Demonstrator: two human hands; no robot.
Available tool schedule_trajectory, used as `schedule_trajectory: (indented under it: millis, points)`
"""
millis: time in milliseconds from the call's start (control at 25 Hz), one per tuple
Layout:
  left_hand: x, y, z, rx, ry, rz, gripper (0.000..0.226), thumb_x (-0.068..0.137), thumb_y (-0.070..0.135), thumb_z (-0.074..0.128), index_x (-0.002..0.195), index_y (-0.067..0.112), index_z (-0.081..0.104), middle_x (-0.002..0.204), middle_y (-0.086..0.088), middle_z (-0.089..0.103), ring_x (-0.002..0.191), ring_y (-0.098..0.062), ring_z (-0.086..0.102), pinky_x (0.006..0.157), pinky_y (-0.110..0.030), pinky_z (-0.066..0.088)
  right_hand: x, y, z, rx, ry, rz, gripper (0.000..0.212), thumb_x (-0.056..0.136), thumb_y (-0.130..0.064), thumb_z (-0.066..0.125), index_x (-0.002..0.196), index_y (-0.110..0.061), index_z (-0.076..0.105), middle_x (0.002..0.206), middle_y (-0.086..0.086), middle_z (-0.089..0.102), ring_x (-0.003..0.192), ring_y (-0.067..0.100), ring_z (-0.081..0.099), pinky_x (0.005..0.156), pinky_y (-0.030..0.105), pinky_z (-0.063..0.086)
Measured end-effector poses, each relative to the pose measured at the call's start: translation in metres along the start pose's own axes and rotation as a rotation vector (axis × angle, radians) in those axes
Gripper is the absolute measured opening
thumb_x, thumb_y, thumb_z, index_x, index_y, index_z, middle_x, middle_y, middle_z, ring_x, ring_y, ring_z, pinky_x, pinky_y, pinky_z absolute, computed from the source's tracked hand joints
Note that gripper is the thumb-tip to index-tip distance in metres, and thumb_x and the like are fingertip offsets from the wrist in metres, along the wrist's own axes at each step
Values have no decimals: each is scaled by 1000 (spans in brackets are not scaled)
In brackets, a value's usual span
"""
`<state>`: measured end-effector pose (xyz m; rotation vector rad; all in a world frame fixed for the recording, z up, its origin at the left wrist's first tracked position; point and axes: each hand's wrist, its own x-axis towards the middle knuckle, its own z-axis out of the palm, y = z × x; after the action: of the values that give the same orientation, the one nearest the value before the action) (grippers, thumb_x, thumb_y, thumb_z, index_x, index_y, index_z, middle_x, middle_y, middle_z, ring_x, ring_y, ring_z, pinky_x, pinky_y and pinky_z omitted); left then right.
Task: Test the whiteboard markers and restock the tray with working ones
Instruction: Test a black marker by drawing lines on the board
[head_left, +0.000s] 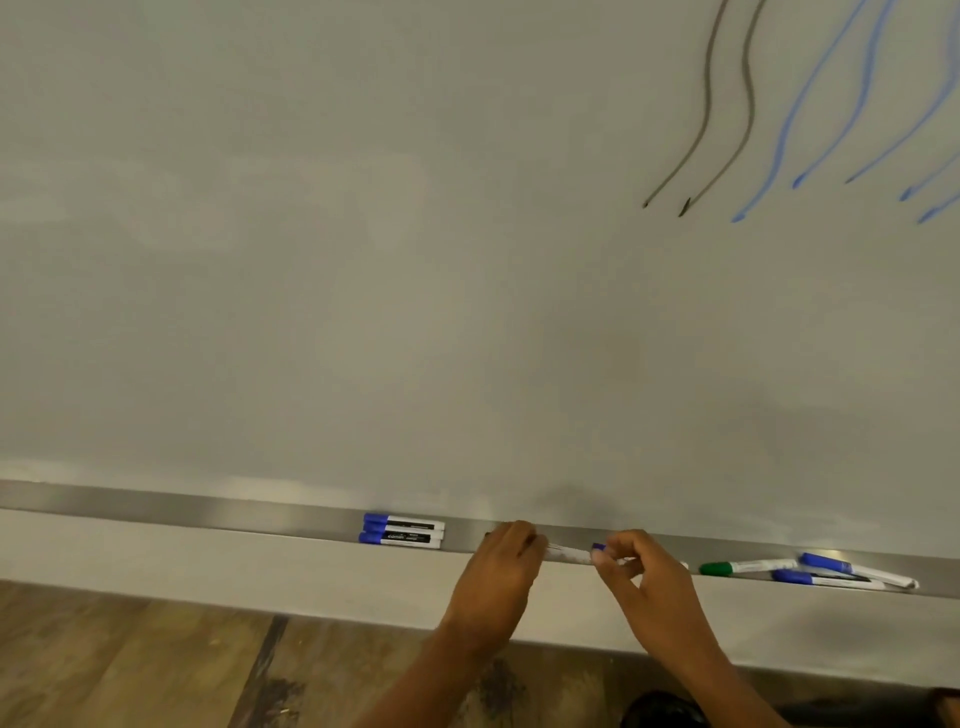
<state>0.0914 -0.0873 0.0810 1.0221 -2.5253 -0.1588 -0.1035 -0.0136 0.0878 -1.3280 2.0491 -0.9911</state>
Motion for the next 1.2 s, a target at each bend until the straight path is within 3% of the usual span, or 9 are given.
schedule_trajectory:
  millis: [80,200,320,520,600,720,800,1000,1200]
  points:
    - [-1,-24,14,26,-78,-57,50,60,0,97,105,12,79,101,-5,75,88,-21,74,75,-28,63,5,22,12,-114,-70,65,29,90,-56,57,115,-40,54,122,-9,66,96,7,61,88,22,48]
    - [-1,-55,29,59,-192,-140,42,77,-7,82,116,8,76,109,-11,74,101,-29,71,86,-37,61,12,48,30,-347,-125,109,50,96,-53,53,140,-31,48,145,-4,53,127,17,54,107,33,41]
    - [0,-69,40,114,-269,-179,40,92,-3,69,130,9,70,122,-11,71,115,-30,65,98,-39,55,20,57,40,-483,-181,111,56,99,-55,45,148,-29,39,154,-4,45,138,19,46,114,35,35]
    - [-8,-71,57,84,-330,-218,47,94,-3,67,139,9,65,133,-12,67,125,-31,61,105,-38,51,19,67,53,-670,-311,82,59,102,-53,37,153,-26,29,159,-4,36,143,18,38,119,36,28]
    - [-13,-74,58,50,-321,-249,51,86,-6,75,134,8,68,127,-13,71,119,-31,66,100,-37,56,17,70,55,-708,-346,71,61,101,-54,36,155,-27,26,161,-4,32,146,18,33,120,37,24]
    - [-19,-76,60,54,-335,-217,62,54,-3,100,112,8,80,105,-11,79,95,-27,77,81,-34,65,14,75,58,-729,-385,70,64,102,-53,36,157,-25,20,164,-4,24,149,19,27,122,38,19]
    - [-21,-76,61,79,-319,-195,71,41,0,105,108,7,82,102,-11,80,92,-27,79,78,-34,67,13,77,59,-725,-389,63,65,102,-53,36,157,-24,19,165,-3,23,150,19,26,122,39,19]
    - [-23,-76,65,112,-350,-215,77,33,1,107,106,5,83,103,-13,81,93,-29,80,79,-37,67,14,76,58,-709,-358,29,64,100,-53,40,155,-24,24,162,-2,29,147,19,32,120,39,23]
    - [-23,-80,67,133,-316,-215,73,38,-18,97,107,1,81,103,-17,79,93,-35,79,79,-44,68,10,73,57,-683,-320,-20,61,98,-49,45,151,-23,32,157,0,39,140,19,42,116,39,30]
